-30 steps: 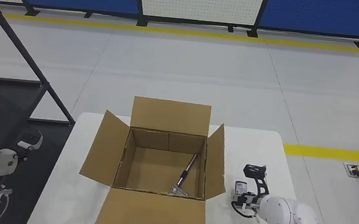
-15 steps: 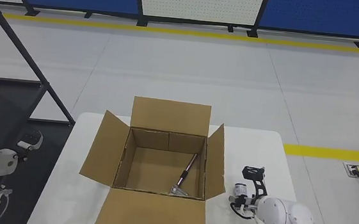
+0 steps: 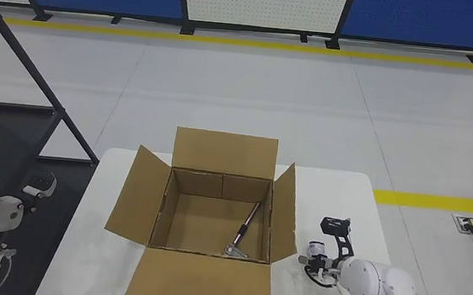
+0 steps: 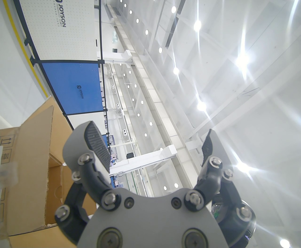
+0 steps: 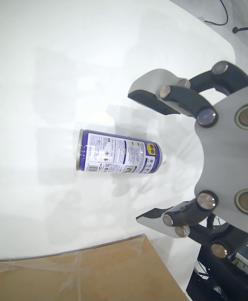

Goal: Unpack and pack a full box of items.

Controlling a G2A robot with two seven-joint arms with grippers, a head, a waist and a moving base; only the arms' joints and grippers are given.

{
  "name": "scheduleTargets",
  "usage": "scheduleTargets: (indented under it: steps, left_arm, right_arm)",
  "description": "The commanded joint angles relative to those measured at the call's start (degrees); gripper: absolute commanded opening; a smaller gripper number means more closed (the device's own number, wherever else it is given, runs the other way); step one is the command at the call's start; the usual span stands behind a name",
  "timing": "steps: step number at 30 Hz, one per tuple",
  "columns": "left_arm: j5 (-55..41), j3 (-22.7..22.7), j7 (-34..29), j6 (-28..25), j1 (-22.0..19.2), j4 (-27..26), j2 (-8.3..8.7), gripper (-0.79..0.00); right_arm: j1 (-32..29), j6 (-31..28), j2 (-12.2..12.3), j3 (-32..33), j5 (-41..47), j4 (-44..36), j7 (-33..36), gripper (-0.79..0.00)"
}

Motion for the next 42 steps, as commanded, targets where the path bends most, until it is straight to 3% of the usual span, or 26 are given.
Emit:
scheduleTargets:
  steps: [1,7,13,30,33,38,42]
  left_arm:
    - [0.0,0.0,0.0,0.0,0.0,0.0,0.00,0.000]
    - [0.0,0.0,0.0,0.0,0.0,0.0,0.00,0.000]
    - [0.0,0.0,0.0,0.0,0.0,0.0,0.00,0.000]
    - [0.0,0.0,0.0,0.0,0.0,0.0,0.00,0.000]
    - [0.7,0.4,0.5,0.5,0.2,-0.5,0.02,0.000]
    - [2.3,1.8,0.3,0.8,0.5,-1.2,0.09,0.000]
    - [2.9,2.8,-0.4,0.4,1.3,-1.1,0.08,0.000]
  right_arm:
    - [-1.0,0.9,0.2,1.5,1.1,-2.9,-1.2,0.000]
    - [-8.1,1.4,0.6,7.4,7.8,-21.1,-3.7,0.000]
    - [-12.4,3.2,0.7,5.7,9.5,-35.9,-5.7,0.000]
    - [-12.6,3.4,0.7,5.4,9.2,-36.4,-5.7,0.000]
    - [-12.2,1.1,0.7,3.3,10.3,-38.7,-8.7,0.000]
    - [-3.6,-1.3,0.6,-5.7,5.7,-39.4,-11.6,0.000]
    - [6.3,0.5,0.0,-16.9,-0.6,-39.4,-6.0,0.000]
